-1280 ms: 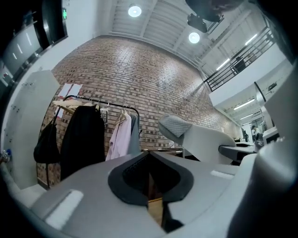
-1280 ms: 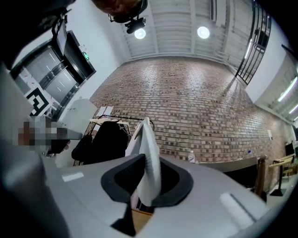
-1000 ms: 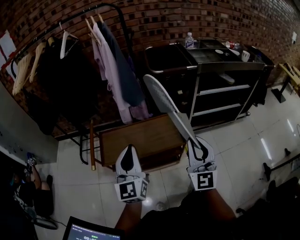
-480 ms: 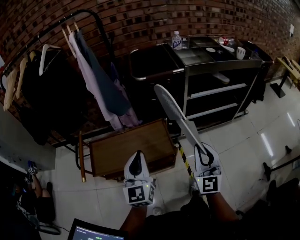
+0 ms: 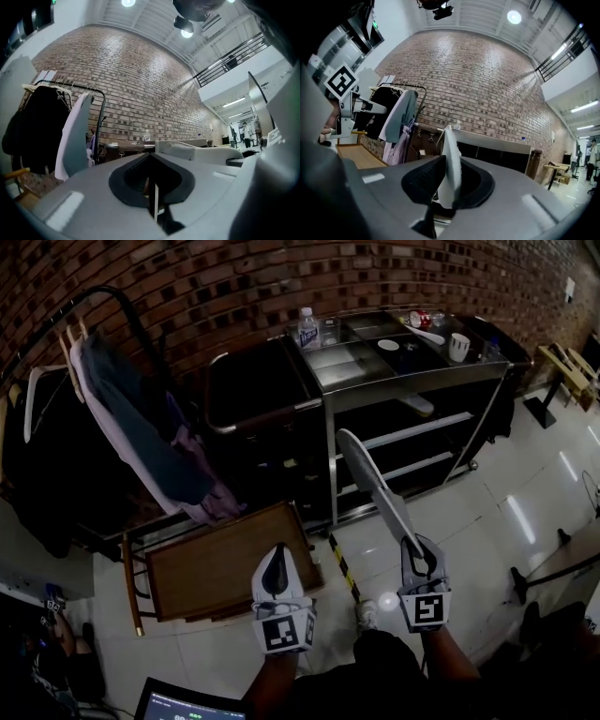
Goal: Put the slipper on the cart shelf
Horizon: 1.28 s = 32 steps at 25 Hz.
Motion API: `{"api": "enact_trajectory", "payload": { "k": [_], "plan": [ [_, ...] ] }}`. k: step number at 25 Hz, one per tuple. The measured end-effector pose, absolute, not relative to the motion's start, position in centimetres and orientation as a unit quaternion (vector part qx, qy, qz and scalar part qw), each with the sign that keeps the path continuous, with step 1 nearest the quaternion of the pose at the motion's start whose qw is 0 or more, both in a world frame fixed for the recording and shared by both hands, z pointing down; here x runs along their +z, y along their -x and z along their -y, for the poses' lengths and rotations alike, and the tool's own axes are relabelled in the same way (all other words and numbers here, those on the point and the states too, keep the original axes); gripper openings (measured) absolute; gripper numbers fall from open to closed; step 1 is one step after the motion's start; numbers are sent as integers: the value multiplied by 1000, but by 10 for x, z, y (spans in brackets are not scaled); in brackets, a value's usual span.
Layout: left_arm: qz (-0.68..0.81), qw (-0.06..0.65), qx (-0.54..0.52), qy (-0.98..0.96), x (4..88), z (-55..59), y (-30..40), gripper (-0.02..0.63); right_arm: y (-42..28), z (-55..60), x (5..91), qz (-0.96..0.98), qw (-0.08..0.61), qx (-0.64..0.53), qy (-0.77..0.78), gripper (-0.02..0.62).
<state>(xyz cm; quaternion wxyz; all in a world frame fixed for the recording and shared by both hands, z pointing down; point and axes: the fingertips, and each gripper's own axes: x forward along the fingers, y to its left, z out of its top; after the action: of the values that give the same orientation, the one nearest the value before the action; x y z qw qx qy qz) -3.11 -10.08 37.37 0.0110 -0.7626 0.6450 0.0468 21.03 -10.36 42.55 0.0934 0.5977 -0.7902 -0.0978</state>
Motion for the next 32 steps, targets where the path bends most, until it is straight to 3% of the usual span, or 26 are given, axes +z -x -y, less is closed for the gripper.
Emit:
{"api": "enact_trajectory", "payload": {
  "k": [13, 22, 32],
  "plan": [
    [-664, -20, 20, 748, 418, 214, -63, 17, -282, 251, 475, 808, 116, -13, -577, 52],
    [-682, -15, 1, 731, 434, 267, -73, 17, -296, 370, 507, 790, 28, 137, -597, 48],
    [-694, -41, -9, 719, 436, 304, -62, 17, -267, 468, 543, 738, -100, 314, -589, 48]
  ]
}}
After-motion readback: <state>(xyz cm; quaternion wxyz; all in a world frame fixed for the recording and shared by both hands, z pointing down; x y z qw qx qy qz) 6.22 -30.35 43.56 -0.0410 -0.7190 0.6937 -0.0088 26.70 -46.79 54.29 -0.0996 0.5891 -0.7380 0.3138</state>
